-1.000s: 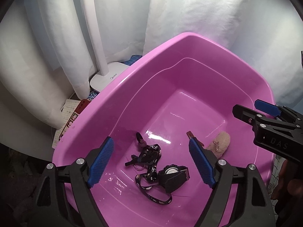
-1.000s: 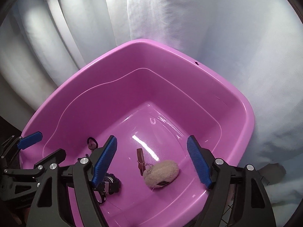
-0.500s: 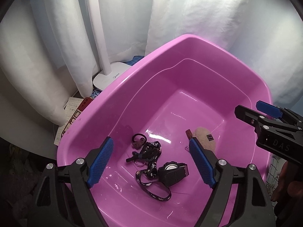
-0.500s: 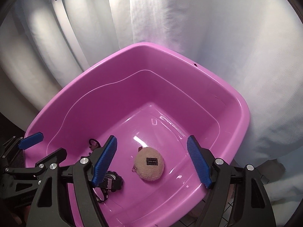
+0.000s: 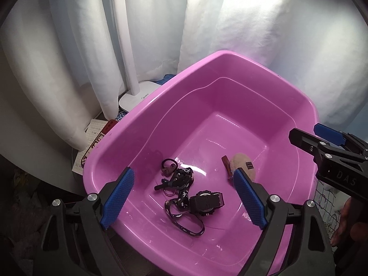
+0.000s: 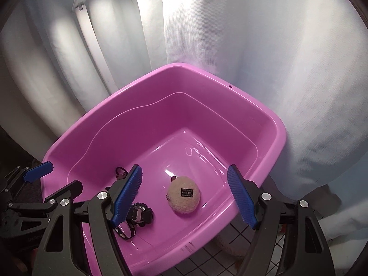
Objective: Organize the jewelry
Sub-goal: 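Withdraw both tools from the tub back over the table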
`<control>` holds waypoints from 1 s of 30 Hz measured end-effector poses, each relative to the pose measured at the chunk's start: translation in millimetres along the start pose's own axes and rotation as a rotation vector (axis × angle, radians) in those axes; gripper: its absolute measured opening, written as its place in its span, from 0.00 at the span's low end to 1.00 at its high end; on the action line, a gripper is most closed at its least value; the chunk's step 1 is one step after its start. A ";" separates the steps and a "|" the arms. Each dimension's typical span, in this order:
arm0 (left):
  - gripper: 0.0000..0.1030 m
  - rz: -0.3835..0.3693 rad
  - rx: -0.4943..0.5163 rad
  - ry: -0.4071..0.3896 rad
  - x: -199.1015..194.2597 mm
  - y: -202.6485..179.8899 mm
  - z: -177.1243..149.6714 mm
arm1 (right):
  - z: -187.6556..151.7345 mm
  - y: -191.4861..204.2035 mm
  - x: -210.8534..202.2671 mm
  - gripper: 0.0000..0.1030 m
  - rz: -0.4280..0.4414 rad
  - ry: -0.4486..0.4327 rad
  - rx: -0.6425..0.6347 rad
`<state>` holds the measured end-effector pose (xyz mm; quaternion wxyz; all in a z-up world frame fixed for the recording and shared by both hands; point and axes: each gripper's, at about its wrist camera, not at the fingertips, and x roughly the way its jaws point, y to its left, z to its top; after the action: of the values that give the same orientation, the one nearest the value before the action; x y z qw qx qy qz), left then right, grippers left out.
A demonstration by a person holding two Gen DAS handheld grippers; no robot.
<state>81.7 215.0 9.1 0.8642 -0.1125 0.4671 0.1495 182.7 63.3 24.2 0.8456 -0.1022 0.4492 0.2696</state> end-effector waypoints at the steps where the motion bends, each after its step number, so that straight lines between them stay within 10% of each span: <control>1: 0.89 -0.001 -0.003 -0.009 -3.9 -1.3 -1.4 | -1.8 -0.7 -3.8 0.71 0.001 -0.005 0.001; 17: 0.93 -0.002 0.023 -0.065 -53.6 -43.6 -35.5 | -64.8 -35.8 -82.1 0.71 0.015 -0.093 0.060; 30: 0.93 -0.069 0.111 -0.089 -91.7 -119.6 -87.6 | -185.8 -117.7 -157.1 0.72 -0.075 -0.124 0.230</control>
<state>9.8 60.5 45.6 0.8936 -0.0735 0.4318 0.0982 45.4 -169.2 37.1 0.8874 -0.0045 0.4198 0.1905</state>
